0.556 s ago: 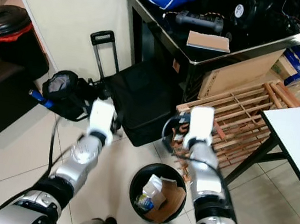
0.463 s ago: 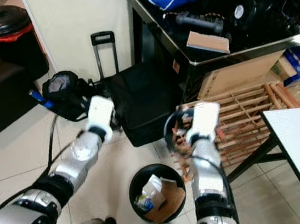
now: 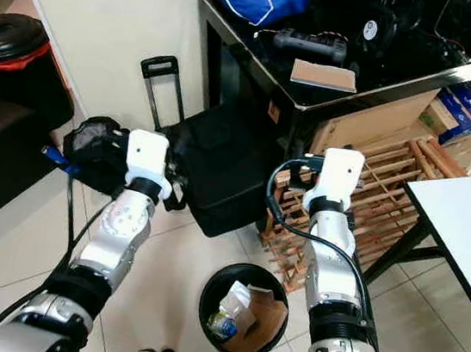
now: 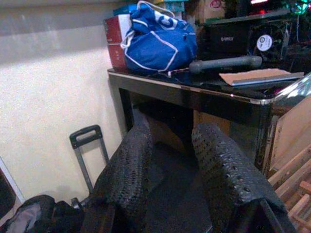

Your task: Picking trash to rubbish bin

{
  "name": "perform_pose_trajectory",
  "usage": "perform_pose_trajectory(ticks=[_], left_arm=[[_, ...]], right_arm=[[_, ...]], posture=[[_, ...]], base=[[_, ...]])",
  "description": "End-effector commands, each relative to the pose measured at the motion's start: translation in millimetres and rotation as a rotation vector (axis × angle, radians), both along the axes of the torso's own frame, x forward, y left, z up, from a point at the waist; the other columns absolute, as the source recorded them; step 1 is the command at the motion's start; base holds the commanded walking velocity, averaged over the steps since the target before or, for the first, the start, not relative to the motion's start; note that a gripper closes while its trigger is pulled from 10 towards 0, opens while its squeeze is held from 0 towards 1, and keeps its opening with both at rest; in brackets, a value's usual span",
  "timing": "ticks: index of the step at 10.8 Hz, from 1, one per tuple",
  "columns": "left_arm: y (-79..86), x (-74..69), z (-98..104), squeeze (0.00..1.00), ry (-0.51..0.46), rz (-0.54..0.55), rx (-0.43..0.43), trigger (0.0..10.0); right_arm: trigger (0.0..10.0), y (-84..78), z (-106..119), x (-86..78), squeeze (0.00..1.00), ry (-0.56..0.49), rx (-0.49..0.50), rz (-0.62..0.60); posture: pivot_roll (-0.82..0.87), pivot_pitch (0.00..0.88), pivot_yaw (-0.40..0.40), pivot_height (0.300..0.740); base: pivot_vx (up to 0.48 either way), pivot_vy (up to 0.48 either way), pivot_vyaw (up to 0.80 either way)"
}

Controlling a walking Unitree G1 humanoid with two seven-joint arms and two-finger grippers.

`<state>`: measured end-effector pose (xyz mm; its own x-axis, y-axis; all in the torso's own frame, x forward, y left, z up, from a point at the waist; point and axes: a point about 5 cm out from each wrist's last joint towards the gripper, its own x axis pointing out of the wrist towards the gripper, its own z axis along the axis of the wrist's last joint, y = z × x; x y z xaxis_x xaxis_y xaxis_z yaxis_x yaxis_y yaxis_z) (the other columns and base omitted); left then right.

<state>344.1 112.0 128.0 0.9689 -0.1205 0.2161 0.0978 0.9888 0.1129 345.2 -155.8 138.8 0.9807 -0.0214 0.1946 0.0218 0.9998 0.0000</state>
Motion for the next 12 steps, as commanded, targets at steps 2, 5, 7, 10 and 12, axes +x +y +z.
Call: perform_pose_trajectory(ticks=[2, 5, 7, 10, 12], left_arm=[[2.1, -3.9, -3.3, 0.0, 0.001, 0.024, 0.02, 10.0], [4.7, -4.7, -5.7, 0.0, 0.007, 0.045, 0.021, 10.0], [5.1, -4.3, -7.6, 0.0, 0.019, 0.056, 0.014, 10.0], [2.9, -5.3, -10.4, 0.0, 0.028, 0.053, 0.001, 10.0], [2.1, -6.0, -12.2, 0.0, 0.033, 0.049, 0.0, 10.0]], right_arm=[[10.0, -2.7, -0.6, -3.6, 0.0, -0.016, 0.02, -0.023], [10.0, 0.2, -6.1, -3.5, 0.0, 0.005, 0.025, -0.018], [10.0, 4.3, -8.7, -3.5, 0.0, 0.014, 0.027, -0.004], [10.0, 8.3, -14.6, -4.6, 0.0, 0.039, 0.026, 0.012], [10.0, 11.2, -17.0, -5.5, 0.0, 0.047, 0.024, 0.023]], posture=[[-0.09, 0.068, 0.071, 0.74], [-0.08, 0.054, 0.065, 0.74], [-0.08, 0.043, 0.065, 0.74], [-0.08, 0.018, 0.062, 0.74], [-0.09, 0.005, 0.058, 0.74]], base=[[0.0, 0.0, 0.0], [0.0, 0.0, 0.0], [0.0, 0.0, 0.0], [0.0, 0.0, 0.0], [0.0, 0.0, 0.0]])
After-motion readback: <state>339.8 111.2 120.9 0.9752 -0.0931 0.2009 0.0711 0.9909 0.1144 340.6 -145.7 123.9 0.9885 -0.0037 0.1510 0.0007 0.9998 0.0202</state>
